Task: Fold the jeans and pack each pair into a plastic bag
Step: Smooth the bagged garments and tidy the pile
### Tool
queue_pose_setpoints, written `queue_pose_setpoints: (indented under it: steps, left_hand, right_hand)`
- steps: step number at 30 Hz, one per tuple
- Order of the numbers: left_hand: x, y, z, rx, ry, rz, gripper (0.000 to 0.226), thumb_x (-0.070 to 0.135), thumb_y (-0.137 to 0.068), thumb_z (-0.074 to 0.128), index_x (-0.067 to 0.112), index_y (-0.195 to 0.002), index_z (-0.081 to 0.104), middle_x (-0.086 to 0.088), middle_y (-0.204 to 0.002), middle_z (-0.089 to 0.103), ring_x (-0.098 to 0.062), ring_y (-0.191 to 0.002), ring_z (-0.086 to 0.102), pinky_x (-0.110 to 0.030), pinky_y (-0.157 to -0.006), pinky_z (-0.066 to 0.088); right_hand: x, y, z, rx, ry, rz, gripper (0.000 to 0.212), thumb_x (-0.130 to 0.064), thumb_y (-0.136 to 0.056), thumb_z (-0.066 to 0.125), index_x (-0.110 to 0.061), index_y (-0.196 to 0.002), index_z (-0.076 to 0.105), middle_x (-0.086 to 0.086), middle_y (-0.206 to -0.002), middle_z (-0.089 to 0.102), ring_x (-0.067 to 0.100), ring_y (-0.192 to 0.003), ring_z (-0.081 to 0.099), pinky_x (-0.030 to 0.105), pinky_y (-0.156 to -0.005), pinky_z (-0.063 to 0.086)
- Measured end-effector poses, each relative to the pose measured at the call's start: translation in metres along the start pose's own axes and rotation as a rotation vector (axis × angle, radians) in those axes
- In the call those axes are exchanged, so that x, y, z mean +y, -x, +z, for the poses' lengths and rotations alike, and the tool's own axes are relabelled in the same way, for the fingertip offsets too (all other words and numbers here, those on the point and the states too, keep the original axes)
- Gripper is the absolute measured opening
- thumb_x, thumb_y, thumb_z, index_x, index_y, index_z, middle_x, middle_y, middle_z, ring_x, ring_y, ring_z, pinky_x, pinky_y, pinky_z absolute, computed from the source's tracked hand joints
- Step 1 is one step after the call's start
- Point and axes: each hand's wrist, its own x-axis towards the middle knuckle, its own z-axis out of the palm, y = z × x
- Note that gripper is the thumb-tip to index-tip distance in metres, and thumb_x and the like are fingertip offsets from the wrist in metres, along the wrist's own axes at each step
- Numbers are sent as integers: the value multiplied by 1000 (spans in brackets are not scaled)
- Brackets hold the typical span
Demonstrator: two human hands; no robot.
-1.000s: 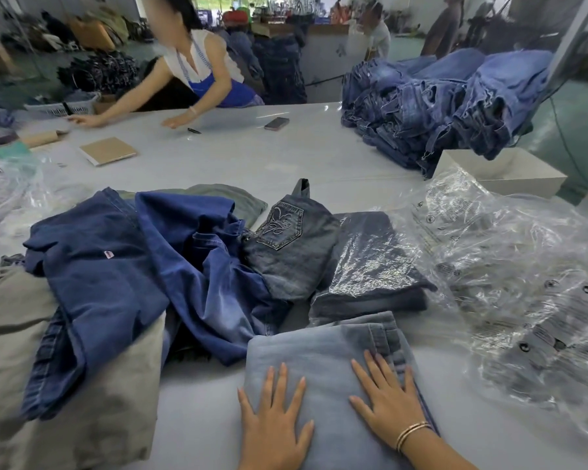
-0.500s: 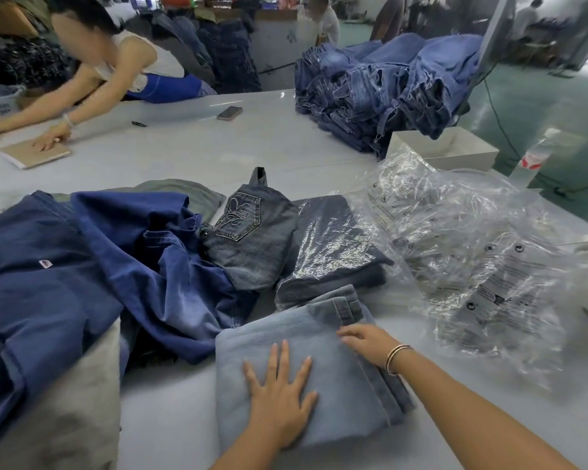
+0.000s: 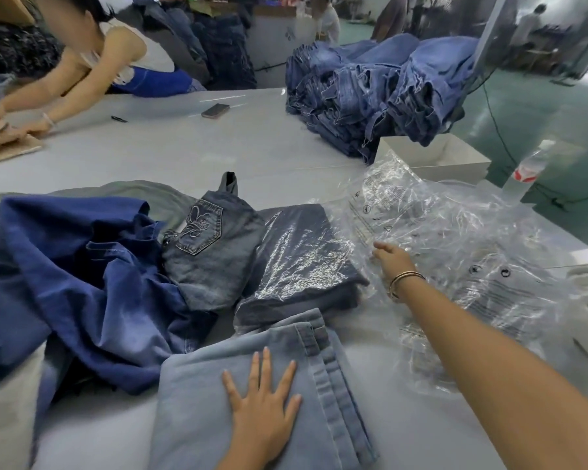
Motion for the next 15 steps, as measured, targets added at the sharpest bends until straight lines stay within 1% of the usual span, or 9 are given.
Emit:
queue_pose_setpoints:
  steps: [1,3,5,6,8,9,11,13,15]
  left_hand:
    - [2,-4,4,-7,-2,-13,63,55,-96,2,40,-137,48,-17,-147,42,-16,-147,-15,-70,-100,9]
    - [3,-10,10,0,-10,-38,69,55,-96,2,38,-124,62,-15,-137,54,-16,-147,-13,-71,-100,10]
    - [6,-15,15,14,-22,-48,64,57,-96,9,38,-122,64,-15,-137,54,-17,-147,-11,-72,-100,11]
    - [7,-17,17,14,-24,-49,57,58,-95,18,38,-122,64,-16,-137,54,-17,-148,-11,-72,-100,12]
    - [10,-21,18,19,-24,-53,51,57,-84,34,38,-121,65,-16,-138,52,-17,-148,-10,-72,-100,13]
    - [10,-22,20,41,-30,-51,52,56,-80,37,38,-121,65,-16,-140,49,-17,-148,-9,-72,-100,13]
    - [10,-23,22,78,-50,-37,53,56,-78,40,38,-121,64,-14,-145,38,-16,-148,-7,-72,-101,13]
    - [11,-23,23,85,-72,-19,54,56,-77,40,39,-122,63,-13,-149,28,-17,-148,-3,-72,-101,14]
    - [10,-23,23,75,-92,-10,53,57,-77,40,40,-122,64,-13,-148,34,-21,-145,9,-72,-99,17]
  right_hand:
    - [0,-8,1,-9,6,14,35,-7,-92,53,-5,-127,58,14,-128,59,27,-118,54,31,-97,41]
    - [1,-23,4,-16,15,46,35,-8,-92,53,-6,-126,59,11,-129,58,27,-118,53,28,-94,39]
    - [4,-36,6,-19,-41,98,34,-6,-92,54,-5,-125,60,10,-129,59,28,-117,54,26,-88,38]
    - [5,-42,7,-23,-78,126,35,-5,-91,54,-4,-126,59,11,-129,59,28,-118,53,27,-88,39]
    - [8,-49,9,-23,-135,177,36,-4,-92,53,-4,-127,58,12,-131,57,30,-122,51,33,-93,41]
    - [9,-53,11,-12,-169,207,36,-5,-92,53,-4,-127,57,13,-132,56,32,-124,50,37,-98,41]
    - [8,-56,14,-3,-247,275,36,-5,-91,54,-1,-127,55,17,-136,52,34,-127,45,42,-103,38]
    - [5,-56,16,-33,-337,319,41,-6,-91,55,3,-131,48,17,-139,47,32,-129,42,38,-101,37]
    - [-1,-56,17,-24,-405,317,44,-9,-91,56,2,-133,46,16,-138,47,32,-127,43,37,-96,38]
